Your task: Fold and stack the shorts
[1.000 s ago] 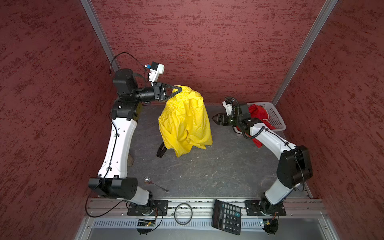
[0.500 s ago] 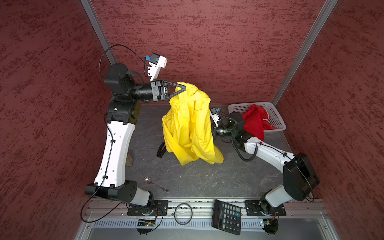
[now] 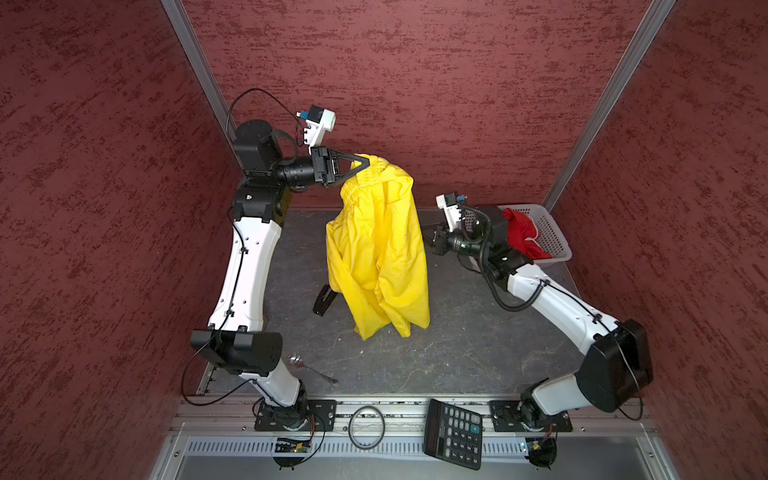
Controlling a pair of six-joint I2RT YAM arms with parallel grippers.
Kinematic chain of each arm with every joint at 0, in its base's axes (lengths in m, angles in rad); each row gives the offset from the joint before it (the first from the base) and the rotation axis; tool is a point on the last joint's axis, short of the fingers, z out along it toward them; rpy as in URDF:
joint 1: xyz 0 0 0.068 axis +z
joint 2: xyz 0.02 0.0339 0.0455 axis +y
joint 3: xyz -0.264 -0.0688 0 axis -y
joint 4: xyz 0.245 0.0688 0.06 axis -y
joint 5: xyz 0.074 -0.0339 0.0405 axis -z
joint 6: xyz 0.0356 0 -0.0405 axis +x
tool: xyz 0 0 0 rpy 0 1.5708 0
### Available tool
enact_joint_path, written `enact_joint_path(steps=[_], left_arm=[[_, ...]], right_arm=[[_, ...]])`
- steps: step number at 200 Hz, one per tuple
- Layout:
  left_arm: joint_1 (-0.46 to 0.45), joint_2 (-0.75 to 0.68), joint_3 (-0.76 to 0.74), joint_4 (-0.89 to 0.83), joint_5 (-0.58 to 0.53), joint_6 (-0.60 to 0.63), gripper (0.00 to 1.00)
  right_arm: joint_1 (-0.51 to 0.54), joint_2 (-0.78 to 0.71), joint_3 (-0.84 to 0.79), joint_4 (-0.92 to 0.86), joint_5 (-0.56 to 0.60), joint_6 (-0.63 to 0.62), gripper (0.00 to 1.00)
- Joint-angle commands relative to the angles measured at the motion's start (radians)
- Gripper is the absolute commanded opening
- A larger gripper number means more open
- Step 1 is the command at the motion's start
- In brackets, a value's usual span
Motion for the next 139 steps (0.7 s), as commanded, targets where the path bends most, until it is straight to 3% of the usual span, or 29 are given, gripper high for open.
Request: enact_joint_path(steps=[1,18,32,43,58,68,102,139], left_arm=[[0.006,0.132,0.172,0.079,-0.024,-0.114,0.0],[0.007,0.242,0.327,0.129,-0.006,-0.223,0.0],[0.002,0.287,0.365,0.252,0.006,-0.335,0.0],[0.001,0.285,0.35,0.309,0.006,-0.37,0.0],[-0.007,0.274,0.347,0.276,0.009,-0.336,0.0],[-0.015,0.266,0.347,0.261,0.022,-0.317,0.0],[-0.049,0.223,0.343,0.279,0.09,-0.294,0.0],[-0.08,0.136,0.295,0.166,0.111,-0.147,0.0]], right_arm=[[-0.035,-0.025,0.147,-0.207,0.335,-0.176,0.0],[-0.037,-0.046,0.183,-0.182,0.434,-0.203,0.0],[-0.037,-0.096,0.149,-0.124,0.422,-0.227,0.01],[-0.037,-0.124,0.111,-0.107,0.371,-0.236,0.24],[-0.037,-0.148,0.052,-0.102,0.217,-0.258,0.74],[-0.035,-0.156,0.0,-0.087,0.109,-0.266,0.89],[-0.033,-0.148,-0.13,-0.033,0.016,-0.256,0.98],[-0.033,-0.061,-0.142,0.01,-0.064,-0.249,0.98]])
